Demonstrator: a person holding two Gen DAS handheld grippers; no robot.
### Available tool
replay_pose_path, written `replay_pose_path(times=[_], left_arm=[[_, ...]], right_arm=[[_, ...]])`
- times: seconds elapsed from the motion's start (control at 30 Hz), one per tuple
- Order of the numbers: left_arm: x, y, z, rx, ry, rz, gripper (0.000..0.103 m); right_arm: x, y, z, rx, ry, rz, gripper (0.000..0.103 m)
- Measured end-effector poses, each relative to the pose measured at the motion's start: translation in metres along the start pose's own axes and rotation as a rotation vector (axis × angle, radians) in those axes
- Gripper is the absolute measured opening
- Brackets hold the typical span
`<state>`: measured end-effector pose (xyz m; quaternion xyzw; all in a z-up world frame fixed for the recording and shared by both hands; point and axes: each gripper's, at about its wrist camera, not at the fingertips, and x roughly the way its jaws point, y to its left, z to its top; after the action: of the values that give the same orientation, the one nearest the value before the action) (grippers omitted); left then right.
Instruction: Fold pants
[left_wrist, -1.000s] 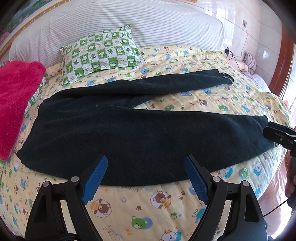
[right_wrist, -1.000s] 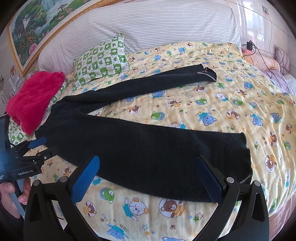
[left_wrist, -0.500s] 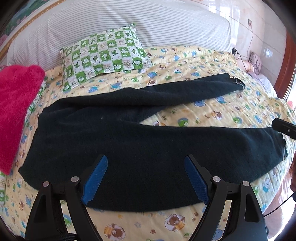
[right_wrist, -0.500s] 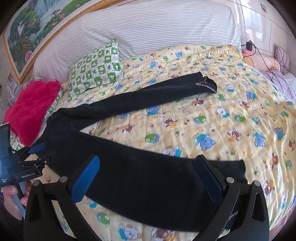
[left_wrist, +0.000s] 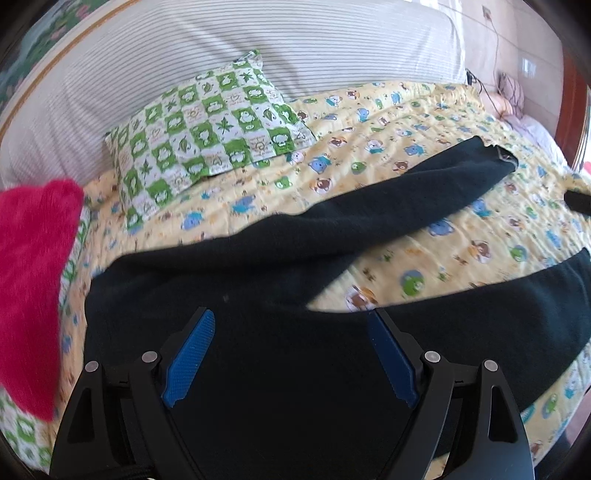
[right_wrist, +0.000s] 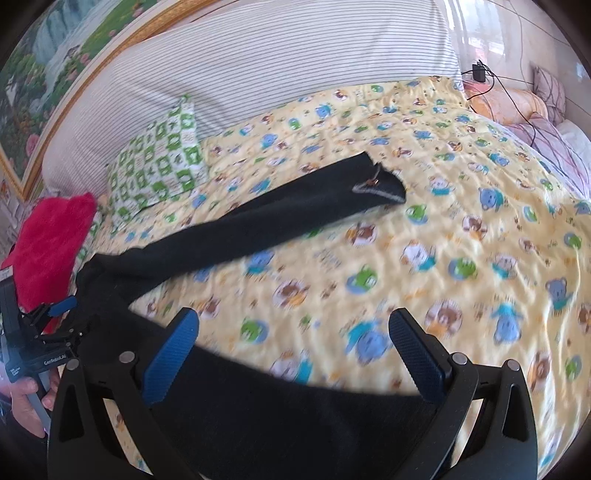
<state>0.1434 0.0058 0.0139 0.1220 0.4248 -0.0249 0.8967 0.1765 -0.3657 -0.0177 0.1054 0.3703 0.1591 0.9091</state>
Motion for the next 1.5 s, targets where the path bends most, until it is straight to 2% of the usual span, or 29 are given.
replay_pose_path(times=[0.27,0.43,0.63,0.67,0.73,0.77,0.83,0.87,0.9,0.97,1.2,1.5], left_arm=[[0.034,0.005,0.025,0.128,0.019,0.036,0.085],[0.056,0.005,0.036,0.188,0.044,0.059,0.085],[0.084,0.001,0.046,0.243,0.071,0.058,0.085],[0.092,0.001,0.048,0.244,0.082,0.056,0.085],[0.100,0.002,0.050,0.243,0.094,0.046,0.085],[0.104,0.001,0.051,0.246,0.097,0.039,0.083],[0.106,0.000,0.053,0.252,0.095,0.034,0.061],[0.106,0.000,0.053,0.247,0.099,0.027,0.046],[0.104,0.000,0.054,0.240,0.095,0.026,0.036],[0.096,0.003,0.054,0.220,0.079,0.014,0.025],[0.059,0.013,0.047,0.148,0.015,-0.057,0.016],[0.007,0.008,0.009,0.138,-0.038,-0.109,0.015]], right_arm=[[0.030,-0.033,0.048,0.077,-0.004,-0.049,0.101],[0.056,-0.057,0.062,0.171,0.042,-0.042,0.088],[0.087,-0.076,0.069,0.260,0.090,-0.022,0.083],[0.092,-0.078,0.070,0.273,0.096,-0.010,0.080],[0.100,-0.079,0.074,0.276,0.092,-0.006,0.057],[0.101,-0.079,0.076,0.277,0.084,-0.004,0.050],[0.101,-0.079,0.078,0.283,0.069,0.021,0.024],[0.099,-0.079,0.079,0.280,0.060,0.025,0.019],[0.095,-0.077,0.080,0.268,0.043,0.031,0.013],[0.085,-0.072,0.080,0.244,0.010,0.038,0.011],[0.037,-0.061,0.072,0.223,-0.060,0.102,0.009],[-0.028,-0.059,0.036,0.230,-0.091,0.148,0.009]])
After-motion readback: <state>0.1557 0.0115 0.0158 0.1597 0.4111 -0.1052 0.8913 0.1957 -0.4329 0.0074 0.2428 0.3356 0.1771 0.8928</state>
